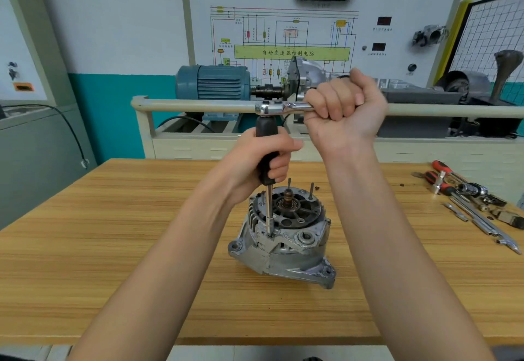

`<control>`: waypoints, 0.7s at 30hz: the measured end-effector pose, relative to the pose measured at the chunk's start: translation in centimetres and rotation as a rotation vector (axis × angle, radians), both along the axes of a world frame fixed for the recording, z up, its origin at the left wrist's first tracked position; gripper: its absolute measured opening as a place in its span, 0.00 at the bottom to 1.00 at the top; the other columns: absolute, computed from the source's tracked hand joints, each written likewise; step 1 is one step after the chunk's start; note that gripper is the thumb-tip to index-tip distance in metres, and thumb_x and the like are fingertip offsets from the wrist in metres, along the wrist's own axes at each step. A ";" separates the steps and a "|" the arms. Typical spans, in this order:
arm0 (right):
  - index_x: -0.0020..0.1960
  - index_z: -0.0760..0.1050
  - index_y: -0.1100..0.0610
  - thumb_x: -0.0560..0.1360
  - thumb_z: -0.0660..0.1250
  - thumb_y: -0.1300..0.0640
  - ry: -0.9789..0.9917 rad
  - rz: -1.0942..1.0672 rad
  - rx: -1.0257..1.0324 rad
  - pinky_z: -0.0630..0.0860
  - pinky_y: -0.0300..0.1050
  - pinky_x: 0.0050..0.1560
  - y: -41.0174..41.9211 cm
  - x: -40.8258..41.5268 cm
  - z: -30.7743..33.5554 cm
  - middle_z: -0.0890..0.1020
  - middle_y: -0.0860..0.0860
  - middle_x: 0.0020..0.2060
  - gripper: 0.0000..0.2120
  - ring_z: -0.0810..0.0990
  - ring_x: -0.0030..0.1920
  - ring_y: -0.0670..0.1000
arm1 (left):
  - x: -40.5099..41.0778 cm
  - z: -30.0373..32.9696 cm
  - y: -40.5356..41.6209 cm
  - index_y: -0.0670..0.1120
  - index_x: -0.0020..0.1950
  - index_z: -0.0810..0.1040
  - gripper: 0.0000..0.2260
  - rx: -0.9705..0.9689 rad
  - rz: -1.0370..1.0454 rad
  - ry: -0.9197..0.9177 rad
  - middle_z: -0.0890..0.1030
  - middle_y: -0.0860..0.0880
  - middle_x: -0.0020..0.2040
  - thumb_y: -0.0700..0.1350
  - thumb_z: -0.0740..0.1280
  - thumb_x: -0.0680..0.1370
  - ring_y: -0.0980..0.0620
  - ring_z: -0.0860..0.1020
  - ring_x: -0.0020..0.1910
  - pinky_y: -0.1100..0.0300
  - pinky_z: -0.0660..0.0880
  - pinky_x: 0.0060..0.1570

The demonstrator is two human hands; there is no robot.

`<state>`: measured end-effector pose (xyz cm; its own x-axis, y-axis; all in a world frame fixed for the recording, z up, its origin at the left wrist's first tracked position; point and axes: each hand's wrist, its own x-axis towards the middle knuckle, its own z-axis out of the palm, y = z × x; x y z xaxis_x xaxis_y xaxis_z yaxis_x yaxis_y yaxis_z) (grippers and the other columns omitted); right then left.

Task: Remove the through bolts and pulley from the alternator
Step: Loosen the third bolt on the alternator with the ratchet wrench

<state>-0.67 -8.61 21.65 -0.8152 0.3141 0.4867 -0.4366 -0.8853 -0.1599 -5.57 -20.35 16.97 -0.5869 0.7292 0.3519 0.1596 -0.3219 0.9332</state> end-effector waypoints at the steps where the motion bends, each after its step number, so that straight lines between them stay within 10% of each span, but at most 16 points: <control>1: 0.19 0.59 0.54 0.77 0.53 0.59 -0.020 0.084 -0.049 0.53 0.36 0.19 0.3 -0.5 -0.1 0.57 0.47 0.14 0.27 0.55 0.14 0.46 | 0.1 0.0 0.2 0.47 0.25 0.67 0.15 0.010 0.003 0.024 0.64 0.51 0.22 0.40 0.68 0.70 0.53 0.62 0.21 0.62 0.62 0.26; 8: 0.19 0.58 0.55 0.72 0.56 0.62 -0.015 0.082 -0.120 0.54 0.37 0.17 0.4 -0.7 -0.3 0.58 0.47 0.14 0.23 0.56 0.14 0.47 | 0.2 -0.1 1.1 0.50 0.23 0.61 0.25 0.024 0.012 0.011 0.59 0.54 0.18 0.36 0.63 0.78 0.57 0.55 0.16 0.68 0.54 0.20; 21: 0.30 0.62 0.53 0.72 0.57 0.66 0.267 -0.765 0.229 0.54 0.38 0.26 -5.2 1.7 -0.7 0.59 0.46 0.16 0.15 0.55 0.18 0.45 | 0.9 -0.1 3.4 0.47 0.29 0.61 0.18 0.064 0.664 -0.101 0.59 0.53 0.23 0.32 0.64 0.72 0.55 0.57 0.21 0.68 0.56 0.21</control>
